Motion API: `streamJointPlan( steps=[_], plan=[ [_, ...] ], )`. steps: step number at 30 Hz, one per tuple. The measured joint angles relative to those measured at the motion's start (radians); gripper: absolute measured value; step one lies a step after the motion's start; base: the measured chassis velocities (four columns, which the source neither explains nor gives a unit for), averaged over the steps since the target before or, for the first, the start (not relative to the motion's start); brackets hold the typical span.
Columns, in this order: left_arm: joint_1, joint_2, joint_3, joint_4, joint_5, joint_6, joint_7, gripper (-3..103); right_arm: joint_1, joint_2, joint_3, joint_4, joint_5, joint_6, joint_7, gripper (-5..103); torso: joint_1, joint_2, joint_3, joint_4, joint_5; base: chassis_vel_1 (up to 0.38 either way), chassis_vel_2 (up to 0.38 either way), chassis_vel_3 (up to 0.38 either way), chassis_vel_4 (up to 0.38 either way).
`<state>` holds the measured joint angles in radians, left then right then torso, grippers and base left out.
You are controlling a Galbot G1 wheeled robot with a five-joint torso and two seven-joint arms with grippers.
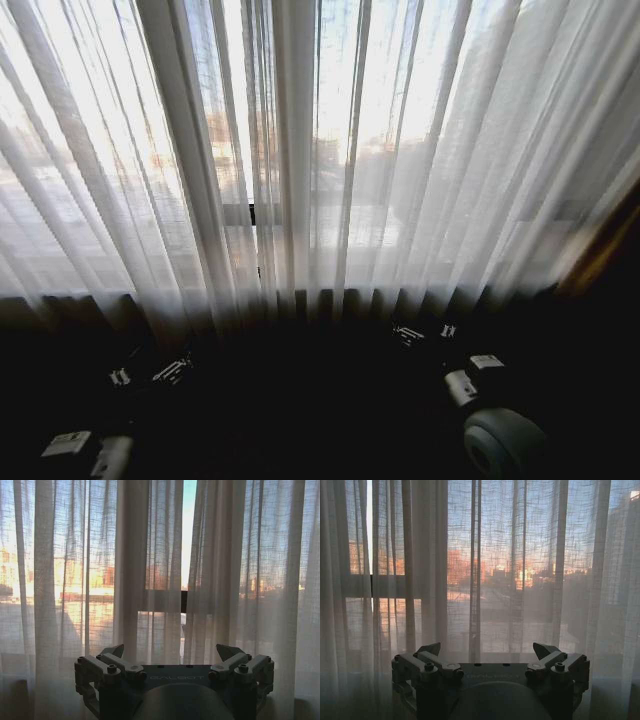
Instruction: Open the curtains by pulling them apart, changing their state from closed to fully open.
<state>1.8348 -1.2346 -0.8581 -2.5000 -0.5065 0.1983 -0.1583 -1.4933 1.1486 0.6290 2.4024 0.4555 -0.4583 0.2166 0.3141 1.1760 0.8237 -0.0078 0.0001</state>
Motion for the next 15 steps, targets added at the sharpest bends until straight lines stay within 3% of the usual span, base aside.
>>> streamJointPlan(
  steps=[6,10,15],
  plan=[
    [-0.022,-0.005,-0.003,0.000,0.011,0.013,0.008,100,-0.062,-0.003,0.000,0.003,-0.038,0.028,-0.044,100,0.000,0.000,0.000,-0.0002,0.0000,0.000,0.000,0.000,0.000],
    [-0.057,-0.068,0.033,0.000,0.053,0.049,0.008,100,-0.011,0.002,-0.037,-0.047,-0.103,0.079,-0.058,100,0.000,0.000,0.000,0.0002,0.0003,0.000,0.000,0.000,0.000],
    [-0.061,-0.094,0.046,0.000,0.087,0.052,0.018,100,0.031,0.001,-0.060,-0.063,-0.120,0.086,-0.057,100,0.000,0.000,0.000,0.0002,0.0003,0.000,0.000,0.000,0.000]
  ],
)
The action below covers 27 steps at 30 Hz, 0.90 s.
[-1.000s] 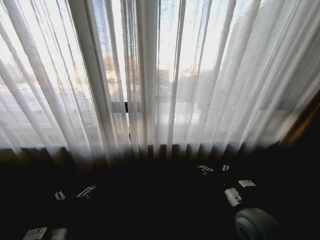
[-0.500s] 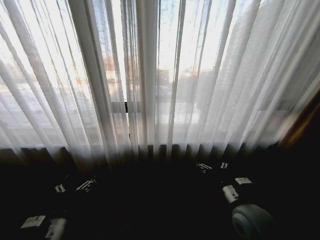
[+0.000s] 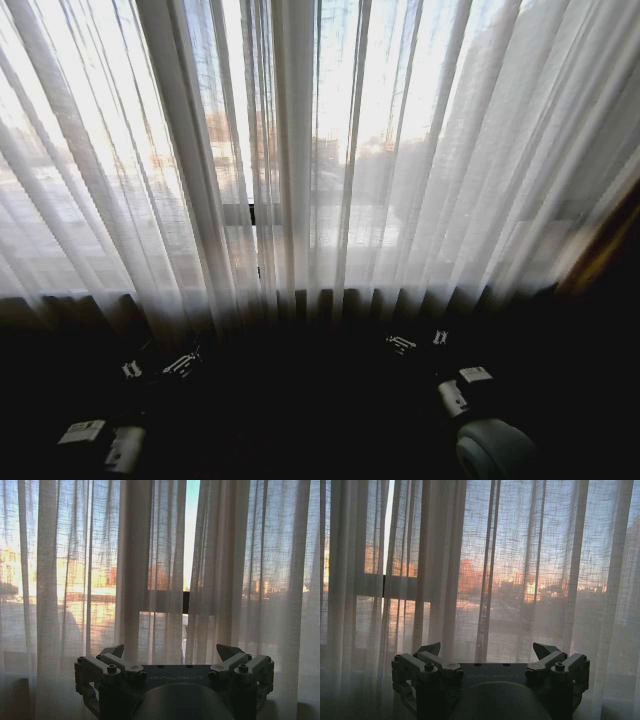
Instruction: Open the curtains by pulling them apart, changing their state from closed to fully open.
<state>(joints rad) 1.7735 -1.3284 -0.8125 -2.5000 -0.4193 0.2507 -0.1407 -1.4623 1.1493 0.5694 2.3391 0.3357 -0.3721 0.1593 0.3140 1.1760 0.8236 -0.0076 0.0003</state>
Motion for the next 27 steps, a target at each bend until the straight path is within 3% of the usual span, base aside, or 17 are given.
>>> streamJointPlan(
  steps=[7,12,23,27],
  plan=[
    [0.015,-0.006,-0.021,0.000,0.025,-0.025,0.023,100,0.034,0.001,-0.017,-0.013,-0.007,0.000,-0.003,100,0.000,0.000,0.000,-0.0001,0.0000,0.005,0.104,-0.007,-0.121],
    [0.020,-0.022,-0.017,0.000,0.041,-0.036,0.032,100,0.047,0.008,-0.030,-0.015,-0.010,0.001,-0.004,100,0.000,0.000,0.000,-0.0002,-0.0001,0.004,0.315,-0.010,-0.355],
    [0.008,-0.023,-0.015,0.000,0.046,-0.043,0.034,100,0.048,0.026,-0.083,-0.014,-0.053,0.002,-0.014,100,0.000,0.000,0.000,0.0000,-0.0003,-0.005,0.548,0.011,-0.536],
    [0.020,-0.028,-0.018,0.000,0.063,-0.072,0.056,100,0.049,0.037,-0.102,-0.014,-0.071,0.003,-0.017,100,0.000,0.000,0.000,-0.0001,0.0000,-0.072,0.605,0.071,-0.600]
  ],
)
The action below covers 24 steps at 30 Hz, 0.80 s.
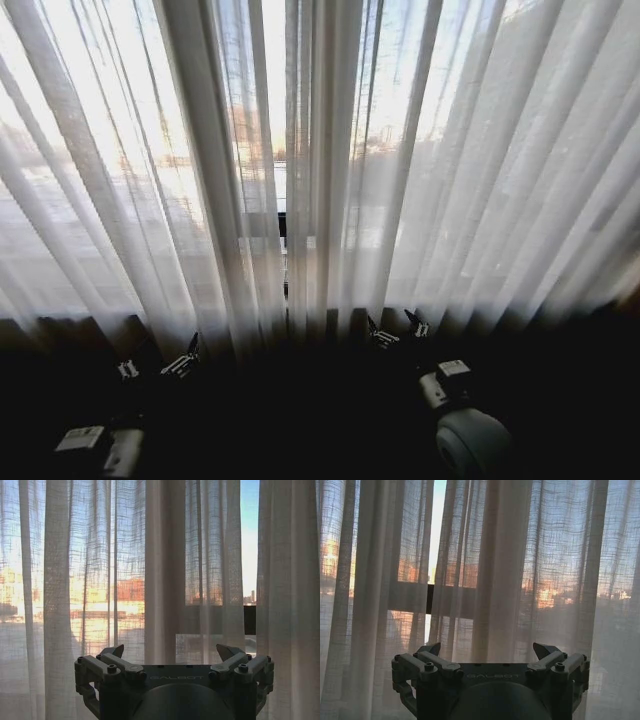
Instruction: Open the curtains by pulling them apart, changing their state from closed to fully open.
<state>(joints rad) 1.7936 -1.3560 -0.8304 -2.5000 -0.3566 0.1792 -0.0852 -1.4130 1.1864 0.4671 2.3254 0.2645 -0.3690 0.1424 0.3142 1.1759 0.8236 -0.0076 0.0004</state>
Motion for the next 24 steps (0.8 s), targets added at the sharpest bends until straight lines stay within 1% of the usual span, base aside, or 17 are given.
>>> streamJointPlan(
  steps=[3,7,9,10,14,18,21,24],
  plan=[
    [0.010,-0.003,0.000,0.000,0.003,-0.016,0.008,100,-0.001,0.002,-0.003,0.000,-0.004,0.000,0.000,100,0.000,0.000,0.000,0.0000,-0.0001,-0.118,0.603,0.085,-0.587],
    [0.013,-0.004,0.001,0.000,0.004,-0.023,0.013,100,-0.007,0.000,-0.003,0.005,-0.007,0.000,0.000,100,0.000,0.000,0.000,0.0002,-0.0003,-0.103,0.591,0.111,-0.572],
    [0.004,-0.004,0.004,0.000,0.003,-0.023,0.012,100,-0.023,-0.002,-0.013,0.018,-0.009,0.000,0.002,100,0.000,0.000,0.000,-0.0002,0.0001,-0.134,0.590,0.107,-0.613],
    [0.003,-0.003,0.003,0.000,0.002,-0.022,0.012,100,-0.024,-0.001,-0.017,0.019,-0.009,0.000,0.005,100,0.000,0.000,0.000,0.0000,-0.0009,-0.125,0.497,0.098,-0.493],
    [0.002,-0.002,0.000,0.000,0.002,-0.022,0.010,100,-0.011,0.003,-0.020,0.004,-0.008,-0.001,0.019,100,0.001,0.000,0.000,0.0001,-0.0010,-0.107,0.436,0.105,-0.463],
    [0.012,-0.004,-0.004,0.000,0.002,-0.023,0.009,100,0.014,0.007,-0.014,-0.031,0.003,-0.002,0.031,100,0.001,0.000,0.000,0.0001,-0.0004,-0.063,0.174,0.077,-0.189],
    [0.024,-0.007,-0.009,0.000,0.002,-0.033,0.010,100,0.039,0.009,-0.013,-0.073,0.029,-0.003,0.041,100,0.000,0.000,0.000,-0.0003,0.0007,-0.034,0.017,0.028,0.027],
    [0.030,-0.008,-0.014,0.000,0.002,-0.039,0.011,100,0.064,0.011,-0.016,-0.111,0.054,-0.003,0.045,100,-0.002,0.001,-0.001,-0.0003,0.0006,-0.016,-0.075,0.015,0.088]
  ],
)
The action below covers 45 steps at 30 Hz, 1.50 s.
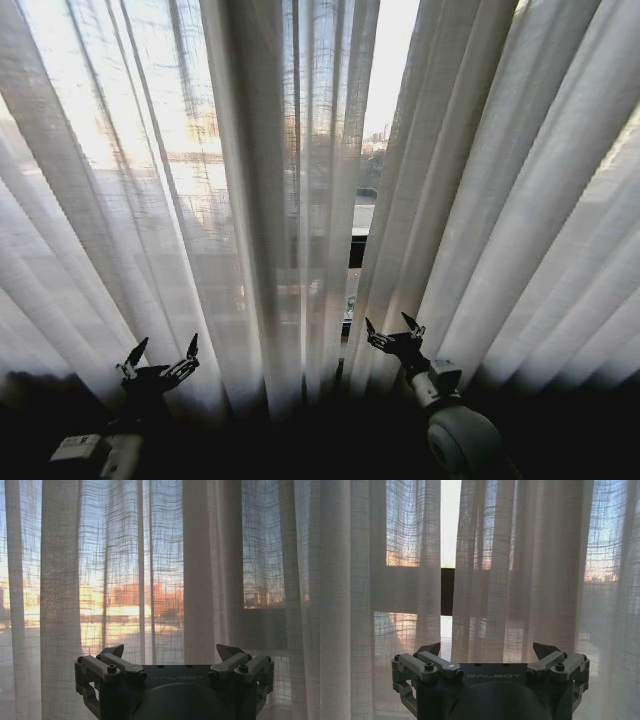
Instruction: Open the curtains by pulling them apart, changing their state from closed to fully open.
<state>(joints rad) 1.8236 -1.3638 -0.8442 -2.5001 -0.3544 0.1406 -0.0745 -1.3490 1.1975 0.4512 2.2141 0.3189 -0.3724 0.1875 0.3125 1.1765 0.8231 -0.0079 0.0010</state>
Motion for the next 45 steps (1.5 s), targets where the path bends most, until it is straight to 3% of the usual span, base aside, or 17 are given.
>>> streamJointPlan(
  steps=[20,32,35,38,41,45],
  plan=[
    [0.000,-0.037,-0.005,0.000,0.043,0.019,-0.004,100,0.304,0.018,-0.053,-0.400,0.124,0.027,0.017,100,0.001,0.000,0.000,0.0002,-0.0007,0.000,-0.021,-0.004,0.017],
    [0.007,-0.044,-0.006,0.000,0.054,0.019,-0.003,100,0.479,0.039,-0.103,-0.580,0.132,0.027,0.020,101,0.001,-0.001,0.001,0.0003,-0.0007,0.000,0.000,0.000,0.000],
    [0.007,-0.045,-0.005,0.000,0.054,0.019,-0.003,100,0.486,0.040,-0.108,-0.584,0.131,0.027,0.017,91,0.001,-0.001,0.001,0.0002,-0.0008,0.000,0.000,0.000,0.000],
    [0.007,-0.046,0.000,0.000,0.058,0.018,-0.003,100,0.485,0.044,-0.114,-0.575,0.130,0.029,0.016,76,0.002,-0.001,0.001,0.0003,-0.0008,0.000,0.000,0.000,0.000],
    [0.007,-0.046,0.003,0.000,0.061,0.018,-0.002,100,0.480,0.044,-0.117,-0.565,0.130,0.030,0.016,70,0.001,-0.001,0.001,0.0002,-0.0007,0.000,0.000,0.000,0.000],
    [0.007,-0.046,0.004,0.000,0.062,0.016,-0.002,100,0.475,0.044,-0.121,-0.551,0.129,0.032,0.015,54,0.001,-0.001,0.000,0.0002,-0.0008,0.000,0.000,0.000,0.000]
  ],
)
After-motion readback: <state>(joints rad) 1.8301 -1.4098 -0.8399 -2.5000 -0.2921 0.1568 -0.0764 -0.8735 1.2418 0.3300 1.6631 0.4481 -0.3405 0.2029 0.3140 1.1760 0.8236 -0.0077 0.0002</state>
